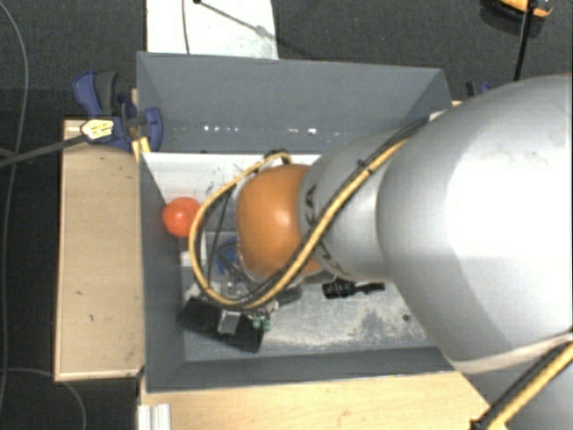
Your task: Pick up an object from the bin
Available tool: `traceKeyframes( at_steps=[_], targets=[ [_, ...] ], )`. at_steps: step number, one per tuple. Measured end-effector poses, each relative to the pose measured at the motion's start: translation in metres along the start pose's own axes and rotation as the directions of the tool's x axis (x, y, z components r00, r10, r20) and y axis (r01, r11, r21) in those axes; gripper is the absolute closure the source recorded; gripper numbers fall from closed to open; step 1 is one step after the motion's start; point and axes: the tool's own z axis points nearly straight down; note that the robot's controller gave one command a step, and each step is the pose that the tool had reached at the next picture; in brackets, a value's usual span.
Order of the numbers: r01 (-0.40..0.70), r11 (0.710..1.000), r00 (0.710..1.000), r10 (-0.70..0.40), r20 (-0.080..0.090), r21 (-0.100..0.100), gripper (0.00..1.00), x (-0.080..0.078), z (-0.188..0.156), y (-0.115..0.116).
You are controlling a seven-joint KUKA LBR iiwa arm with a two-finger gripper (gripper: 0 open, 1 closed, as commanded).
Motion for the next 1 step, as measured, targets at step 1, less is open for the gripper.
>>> traceKeyframes(
  at_steps=[1],
  targets=[
    [-0.002, 1.000, 1.000, 0.002, 0.000, 0.000, 1.00, 0.0000, 0.0000, 0.0000]
  ],
)
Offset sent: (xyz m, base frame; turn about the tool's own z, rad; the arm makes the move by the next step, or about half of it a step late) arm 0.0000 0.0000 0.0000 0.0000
